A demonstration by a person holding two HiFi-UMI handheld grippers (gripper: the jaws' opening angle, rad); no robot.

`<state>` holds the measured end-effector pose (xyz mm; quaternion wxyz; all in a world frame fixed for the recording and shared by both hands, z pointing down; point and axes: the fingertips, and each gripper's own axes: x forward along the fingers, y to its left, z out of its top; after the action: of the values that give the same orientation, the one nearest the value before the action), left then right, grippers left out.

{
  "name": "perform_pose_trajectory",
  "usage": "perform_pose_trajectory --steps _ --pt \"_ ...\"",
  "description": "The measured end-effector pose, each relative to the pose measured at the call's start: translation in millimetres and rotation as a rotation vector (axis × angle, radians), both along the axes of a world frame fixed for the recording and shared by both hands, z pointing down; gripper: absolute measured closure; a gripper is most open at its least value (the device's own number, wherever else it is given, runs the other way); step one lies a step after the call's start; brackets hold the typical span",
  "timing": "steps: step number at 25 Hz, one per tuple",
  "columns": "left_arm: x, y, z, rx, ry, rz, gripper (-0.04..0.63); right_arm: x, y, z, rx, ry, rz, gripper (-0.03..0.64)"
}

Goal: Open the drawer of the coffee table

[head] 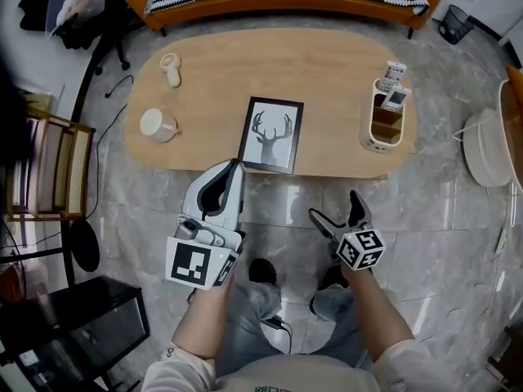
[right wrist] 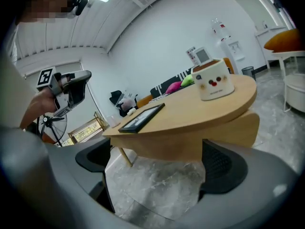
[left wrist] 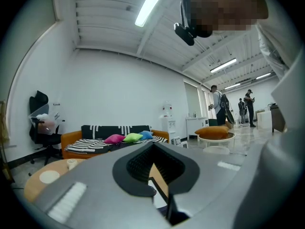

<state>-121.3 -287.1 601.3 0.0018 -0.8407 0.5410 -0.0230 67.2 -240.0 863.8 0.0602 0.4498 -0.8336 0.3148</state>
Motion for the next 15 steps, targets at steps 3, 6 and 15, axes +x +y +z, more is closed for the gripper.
perform_pose_trajectory --steps 3,6,15 --pt "3 -9 27 0.005 -0.004 0.007 0.597 -4 -7 29 0.004 0.025 -0.011 0.028" --pt "6 -13 44 -0.003 0.004 0.017 0.597 -2 -11 33 0.004 -0.076 0.017 0.034" --pt "8 -14 57 -0.006 -0.022 0.05 0.597 34 -30 63 -0.088 -0.904 0.341 0.146"
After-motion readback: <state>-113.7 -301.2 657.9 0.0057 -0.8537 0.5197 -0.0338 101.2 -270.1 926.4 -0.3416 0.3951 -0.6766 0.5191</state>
